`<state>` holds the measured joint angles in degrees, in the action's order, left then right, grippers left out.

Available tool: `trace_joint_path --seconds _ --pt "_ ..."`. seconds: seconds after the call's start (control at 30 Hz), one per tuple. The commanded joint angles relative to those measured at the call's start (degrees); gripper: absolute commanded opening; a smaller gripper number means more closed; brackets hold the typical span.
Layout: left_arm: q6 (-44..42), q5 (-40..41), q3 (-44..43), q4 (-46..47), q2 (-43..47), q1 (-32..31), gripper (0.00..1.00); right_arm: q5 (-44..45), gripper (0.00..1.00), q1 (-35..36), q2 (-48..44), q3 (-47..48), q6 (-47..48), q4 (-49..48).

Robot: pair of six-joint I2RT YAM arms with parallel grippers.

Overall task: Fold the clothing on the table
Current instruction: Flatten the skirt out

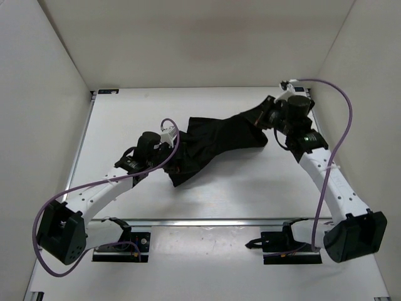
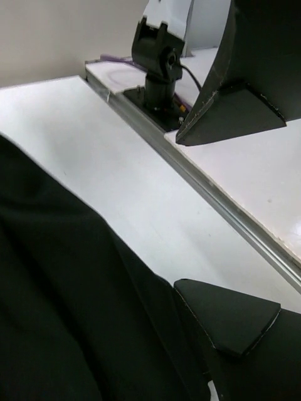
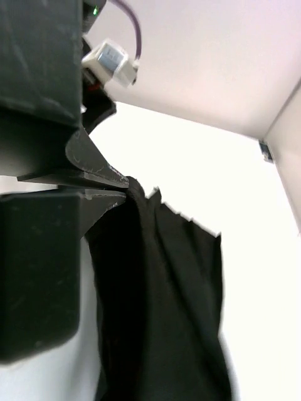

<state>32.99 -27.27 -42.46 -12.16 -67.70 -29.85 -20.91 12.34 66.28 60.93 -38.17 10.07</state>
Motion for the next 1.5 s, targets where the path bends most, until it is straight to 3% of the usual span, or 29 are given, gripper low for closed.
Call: trace_joint_path --seconds 0.0,0.3,0.53,0.63,0.77,0.87,1.17,1.43,1.47 --pt "3.1 -2.1 0.9 5.6 1.8 -1.6 0.99 1.9 0.0 3.6 4.5 8.7 4.3 1.1" --pt "9.9 4.3 4.0 11.4 1.7 -3.1 0.99 6.6 0.0 12.7 18.6 31.1 12.0 7.9" --pt "10.8 5.6 6.5 11.6 7.1 2.0 0.98 9.2 0.0 19.7 26.1 46.9 14.7 11.8" --pt "10.5 5.8 5.8 11.5 8.9 4.4 0.99 11.4 0.0 21.1 27.3 48.6 14.9 12.7" --pt "7.1 7.0 2.7 7.0 7.6 4.7 0.99 12.9 0.0 18.3 24.1 38.3 12.2 12.1" --pt "6.0 7.3 2.3 6.5 6.1 5.1 0.99 15.4 0.0 16.8 18.6 24.5 11.5 8.8" --pt "2.5 7.1 -2.7 4.8 1.3 4.8 0.98 9.1 0.0 13.2 11.2 -5.7 6.0 2.7" --pt "0.9 5.7 -7.8 4.2 -8.9 2.0 0.99 3.5 0.0 9.2 8.5 -14.8 2.8 -7.5" --pt "0.8 5.6 -8.2 4.1 -9.0 1.5 0.99 2.8 0.04 8.7 8.5 -15.4 3.1 -8.3"
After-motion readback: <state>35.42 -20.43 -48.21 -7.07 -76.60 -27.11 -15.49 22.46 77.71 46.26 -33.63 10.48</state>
